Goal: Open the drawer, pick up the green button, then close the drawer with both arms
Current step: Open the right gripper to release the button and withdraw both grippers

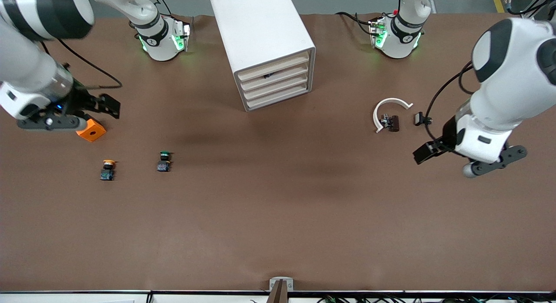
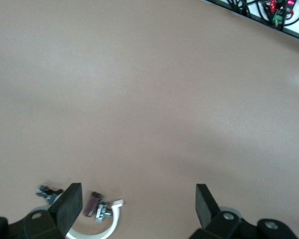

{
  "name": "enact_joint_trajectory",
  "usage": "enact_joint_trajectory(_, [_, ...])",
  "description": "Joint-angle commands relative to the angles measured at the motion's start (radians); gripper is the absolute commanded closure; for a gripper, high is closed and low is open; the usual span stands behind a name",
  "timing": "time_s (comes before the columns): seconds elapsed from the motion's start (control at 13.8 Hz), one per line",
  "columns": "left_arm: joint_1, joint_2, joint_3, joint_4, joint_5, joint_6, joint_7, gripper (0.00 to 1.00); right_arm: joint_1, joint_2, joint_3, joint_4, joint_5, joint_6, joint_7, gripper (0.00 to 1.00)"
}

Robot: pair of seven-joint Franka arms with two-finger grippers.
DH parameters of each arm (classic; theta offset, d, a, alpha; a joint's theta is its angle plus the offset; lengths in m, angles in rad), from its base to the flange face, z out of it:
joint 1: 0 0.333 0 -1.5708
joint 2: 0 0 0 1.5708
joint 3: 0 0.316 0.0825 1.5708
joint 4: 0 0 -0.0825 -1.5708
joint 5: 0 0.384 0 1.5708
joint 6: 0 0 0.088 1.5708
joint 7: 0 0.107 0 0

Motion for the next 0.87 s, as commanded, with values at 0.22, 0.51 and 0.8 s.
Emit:
enact_joint_trajectory(0.22, [0.097, -0.07, -0.013, 0.007, 0.007, -0.097, 0.177, 0.0, -0.009, 0.009, -0.07, 0.132, 0.0, -0.143, -0.129, 0.0])
enact_joint_trajectory(0.51, [0.106, -0.093, -0.011, 0.015, 0.015, -0.16, 0.222, 0.0, -0.009, 0.011, -0.073, 0.174, 0.0, -0.16, -0.131, 0.0])
enact_joint_trajectory(0.8, [0.114, -0.141, -0.006, 0.02, 0.02, -0.205, 0.303, 0.0, -0.004, 0.016, -0.067, 0.205, 0.0, -0.173, -0.123, 0.0])
